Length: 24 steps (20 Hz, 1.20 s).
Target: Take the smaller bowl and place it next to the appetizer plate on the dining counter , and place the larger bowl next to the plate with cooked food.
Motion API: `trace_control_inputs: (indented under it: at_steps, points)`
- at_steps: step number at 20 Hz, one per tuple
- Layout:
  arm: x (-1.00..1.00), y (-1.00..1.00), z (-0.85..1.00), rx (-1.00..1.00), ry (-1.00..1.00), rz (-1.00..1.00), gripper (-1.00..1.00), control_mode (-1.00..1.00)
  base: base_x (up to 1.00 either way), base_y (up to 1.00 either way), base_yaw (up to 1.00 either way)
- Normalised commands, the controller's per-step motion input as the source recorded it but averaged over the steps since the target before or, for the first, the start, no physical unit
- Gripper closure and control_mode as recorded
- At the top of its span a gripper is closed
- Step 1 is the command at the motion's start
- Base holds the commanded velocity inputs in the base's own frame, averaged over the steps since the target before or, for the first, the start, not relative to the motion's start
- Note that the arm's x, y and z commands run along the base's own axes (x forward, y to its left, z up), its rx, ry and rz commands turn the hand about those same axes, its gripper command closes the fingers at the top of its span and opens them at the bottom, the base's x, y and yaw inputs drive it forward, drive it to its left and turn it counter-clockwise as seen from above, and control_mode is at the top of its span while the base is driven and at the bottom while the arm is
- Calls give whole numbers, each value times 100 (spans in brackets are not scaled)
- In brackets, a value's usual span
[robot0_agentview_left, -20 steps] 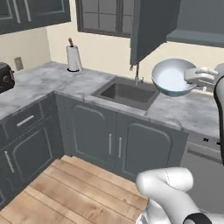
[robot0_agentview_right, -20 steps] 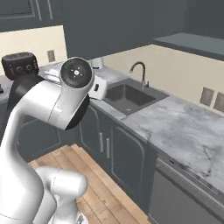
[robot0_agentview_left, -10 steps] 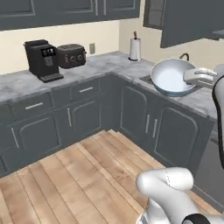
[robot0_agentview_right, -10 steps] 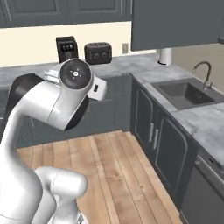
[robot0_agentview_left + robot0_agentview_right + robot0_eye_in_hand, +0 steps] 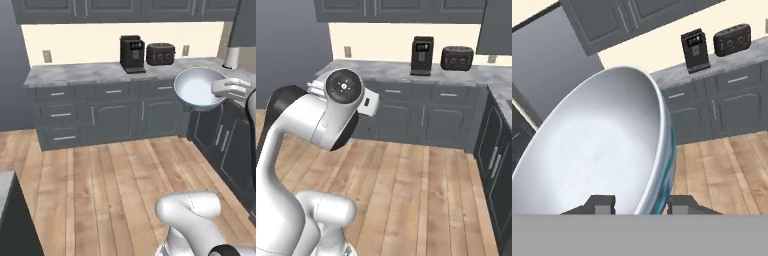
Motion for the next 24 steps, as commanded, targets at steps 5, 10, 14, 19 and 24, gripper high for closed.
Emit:
trace_control_inputs:
  at_steps: [5, 10, 14, 19, 24]
  points:
    - [0, 0, 0, 0, 0, 0, 100, 100, -65, -4, 80]
    - [0, 0, 0, 0, 0, 0, 100, 100, -66, -1, 81]
    - [0, 0, 0, 0, 0, 0, 100, 100, -74, -1, 78]
    - [0, 0, 0, 0, 0, 0, 100, 100, -49, 2, 78]
    - [0, 0, 0, 0, 0, 0, 100, 100, -1, 28, 73]
